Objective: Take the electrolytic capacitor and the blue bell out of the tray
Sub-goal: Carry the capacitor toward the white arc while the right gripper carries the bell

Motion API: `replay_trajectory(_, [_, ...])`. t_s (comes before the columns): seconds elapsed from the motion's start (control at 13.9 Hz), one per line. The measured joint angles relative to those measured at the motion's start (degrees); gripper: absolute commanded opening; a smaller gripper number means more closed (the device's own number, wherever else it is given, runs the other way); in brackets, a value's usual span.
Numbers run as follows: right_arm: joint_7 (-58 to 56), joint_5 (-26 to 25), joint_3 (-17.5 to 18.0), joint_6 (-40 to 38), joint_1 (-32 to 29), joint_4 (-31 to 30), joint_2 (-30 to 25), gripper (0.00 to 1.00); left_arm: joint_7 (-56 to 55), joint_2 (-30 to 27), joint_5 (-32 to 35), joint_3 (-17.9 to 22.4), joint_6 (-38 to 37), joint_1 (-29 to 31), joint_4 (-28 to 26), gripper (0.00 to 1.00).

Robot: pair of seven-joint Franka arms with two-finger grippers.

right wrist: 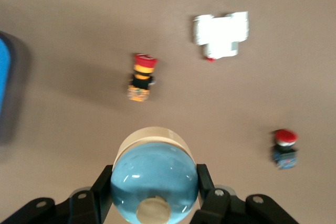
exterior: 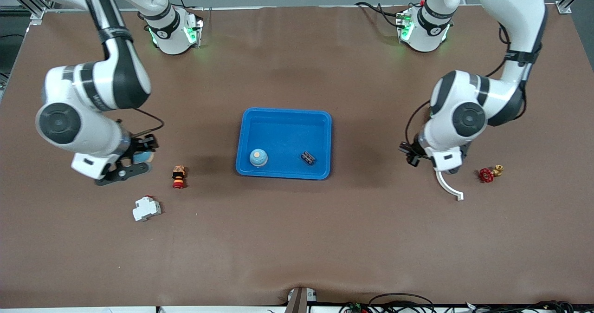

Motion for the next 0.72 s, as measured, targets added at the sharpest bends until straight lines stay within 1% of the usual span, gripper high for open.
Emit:
replay_trajectory(0.14, [-7.1,-0.2,0.0,3.7,-3.5,0.2,1.3,0.00,3.3,0.0,1.7,0.0,0.0,3.1,-0.4,0.00])
replay_trajectory(0.22, [-10.6,-0.2,0.0,6.0,-5.7,0.2,2.8,0.00,4.2,0.0,2.7,0.0,0.0,4.2,-0.6,0.00])
replay_trajectory(0.43, [-13.6,-0.2,0.0,10.7,-8.8,-0.5,7.5,0.00,7.1,0.1,4.8,-0.1,0.4,6.2,-0.9,0.00])
replay_trajectory(0.57, [-13.6,-0.2,0.1,15.8,-9.1,-3.7,9.1,0.00,9.9,0.5,5.5,0.0,1.0,8.1,-0.9,0.00])
replay_trajectory(0.72, [-13.6,-0.2,0.1,20.0,-9.6,-8.0,9.4,0.00,12.0,1.5,7.2,0.0,1.8,9.5,-0.7,0.00])
